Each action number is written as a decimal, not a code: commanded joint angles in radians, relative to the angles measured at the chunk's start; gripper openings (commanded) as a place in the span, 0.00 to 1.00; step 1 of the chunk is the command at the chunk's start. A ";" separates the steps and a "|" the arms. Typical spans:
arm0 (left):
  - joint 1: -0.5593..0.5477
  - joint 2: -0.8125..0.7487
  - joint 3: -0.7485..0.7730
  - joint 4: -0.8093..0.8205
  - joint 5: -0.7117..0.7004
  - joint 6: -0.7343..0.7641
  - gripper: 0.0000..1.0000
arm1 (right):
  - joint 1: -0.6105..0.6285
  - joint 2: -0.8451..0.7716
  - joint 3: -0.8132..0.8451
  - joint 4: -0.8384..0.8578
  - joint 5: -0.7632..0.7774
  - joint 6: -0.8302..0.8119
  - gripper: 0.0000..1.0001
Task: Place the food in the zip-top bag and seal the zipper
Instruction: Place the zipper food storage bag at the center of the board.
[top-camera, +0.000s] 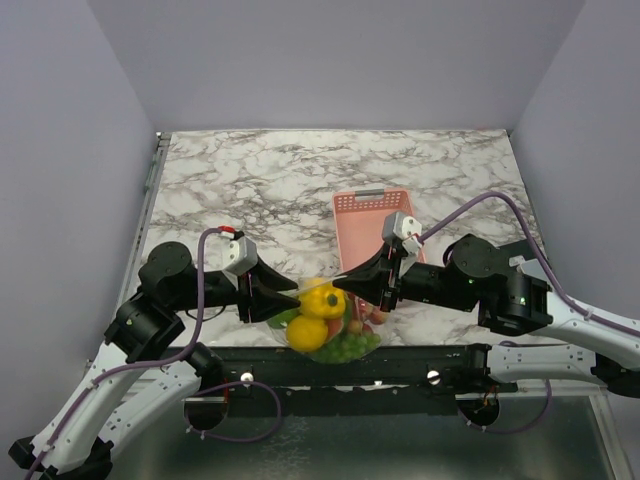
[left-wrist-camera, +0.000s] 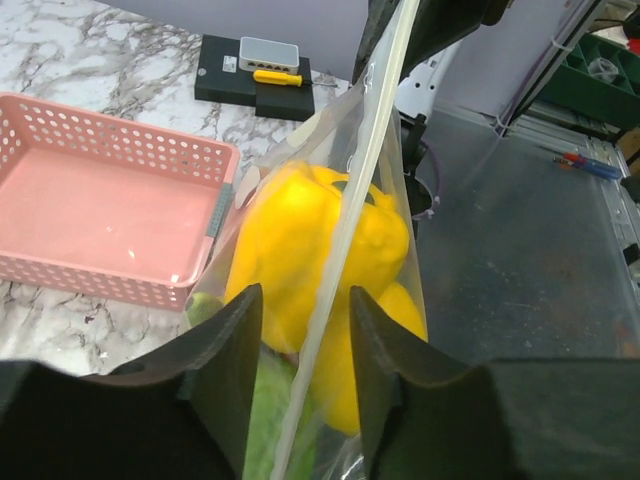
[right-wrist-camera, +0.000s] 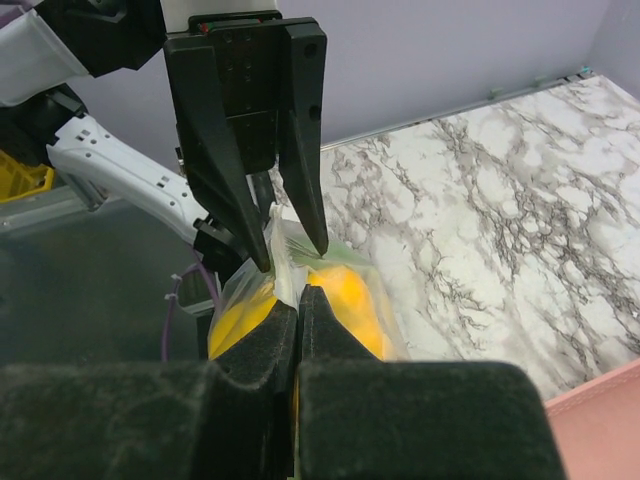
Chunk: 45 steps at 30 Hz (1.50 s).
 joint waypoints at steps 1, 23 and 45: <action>-0.004 0.008 -0.007 0.024 0.058 0.001 0.34 | 0.001 -0.013 0.056 0.096 -0.026 0.020 0.01; -0.005 0.035 0.054 0.032 -0.097 0.007 0.00 | 0.001 -0.037 0.005 0.074 0.162 0.047 0.04; -0.005 0.150 0.132 0.008 -0.563 0.076 0.00 | 0.001 -0.210 -0.116 -0.034 0.476 0.082 0.48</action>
